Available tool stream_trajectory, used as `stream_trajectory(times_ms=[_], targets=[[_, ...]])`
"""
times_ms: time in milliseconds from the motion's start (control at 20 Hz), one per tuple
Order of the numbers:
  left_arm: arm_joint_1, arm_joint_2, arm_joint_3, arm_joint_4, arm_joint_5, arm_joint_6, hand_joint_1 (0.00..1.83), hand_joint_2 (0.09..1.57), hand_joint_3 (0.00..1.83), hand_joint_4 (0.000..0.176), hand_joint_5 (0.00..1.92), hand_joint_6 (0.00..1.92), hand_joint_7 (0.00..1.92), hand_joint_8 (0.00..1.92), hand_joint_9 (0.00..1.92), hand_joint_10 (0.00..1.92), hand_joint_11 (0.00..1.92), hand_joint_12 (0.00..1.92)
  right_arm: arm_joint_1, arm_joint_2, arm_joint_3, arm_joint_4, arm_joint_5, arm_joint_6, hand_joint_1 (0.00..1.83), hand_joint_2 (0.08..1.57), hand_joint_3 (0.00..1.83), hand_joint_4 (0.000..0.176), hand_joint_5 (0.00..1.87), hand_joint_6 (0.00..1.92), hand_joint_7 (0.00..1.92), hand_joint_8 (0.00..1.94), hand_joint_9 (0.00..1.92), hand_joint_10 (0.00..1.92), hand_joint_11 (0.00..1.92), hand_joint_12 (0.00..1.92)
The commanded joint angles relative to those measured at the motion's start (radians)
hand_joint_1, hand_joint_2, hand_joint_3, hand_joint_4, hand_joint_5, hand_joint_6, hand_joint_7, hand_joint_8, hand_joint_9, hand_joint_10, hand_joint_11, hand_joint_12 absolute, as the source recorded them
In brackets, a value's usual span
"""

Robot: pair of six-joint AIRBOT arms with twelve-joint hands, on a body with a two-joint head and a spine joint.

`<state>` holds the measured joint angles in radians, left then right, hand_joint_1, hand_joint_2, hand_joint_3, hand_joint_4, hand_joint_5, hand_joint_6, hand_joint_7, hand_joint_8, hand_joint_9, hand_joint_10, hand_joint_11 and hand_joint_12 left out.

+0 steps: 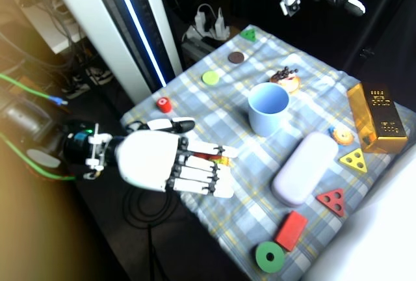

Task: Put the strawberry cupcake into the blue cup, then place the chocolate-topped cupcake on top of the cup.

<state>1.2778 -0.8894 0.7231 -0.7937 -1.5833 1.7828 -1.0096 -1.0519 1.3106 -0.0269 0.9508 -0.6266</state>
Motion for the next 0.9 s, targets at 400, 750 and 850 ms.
stream_trajectory(times_ms=[400,750,850], targets=[[-0.006,0.000,0.006,0.036,-0.113,-0.004,0.00,0.94,0.00,0.019,0.03,0.01,0.02,0.01,0.00,0.00,0.00,0.00,0.024,-0.018,0.019,0.019,0.088,0.010,0.82,0.94,0.00,0.013,0.52,0.00,0.70,0.00,1.07,0.00,0.95,0.69],[-0.006,-0.001,0.006,0.036,-0.114,-0.004,0.00,0.94,0.00,0.017,0.00,0.00,0.00,0.00,0.00,0.00,0.00,0.00,0.035,-0.021,0.024,0.016,0.088,0.010,0.96,1.02,0.00,0.000,0.73,0.00,0.93,0.01,1.03,0.01,0.75,0.82],[-0.006,-0.001,0.006,0.036,-0.114,-0.004,0.00,0.94,0.00,0.027,0.00,0.00,0.00,0.00,0.00,0.00,0.00,0.00,0.038,-0.024,0.026,0.016,0.088,0.010,0.96,1.05,0.00,0.000,0.78,0.00,0.99,0.01,1.13,0.02,0.77,0.94]])
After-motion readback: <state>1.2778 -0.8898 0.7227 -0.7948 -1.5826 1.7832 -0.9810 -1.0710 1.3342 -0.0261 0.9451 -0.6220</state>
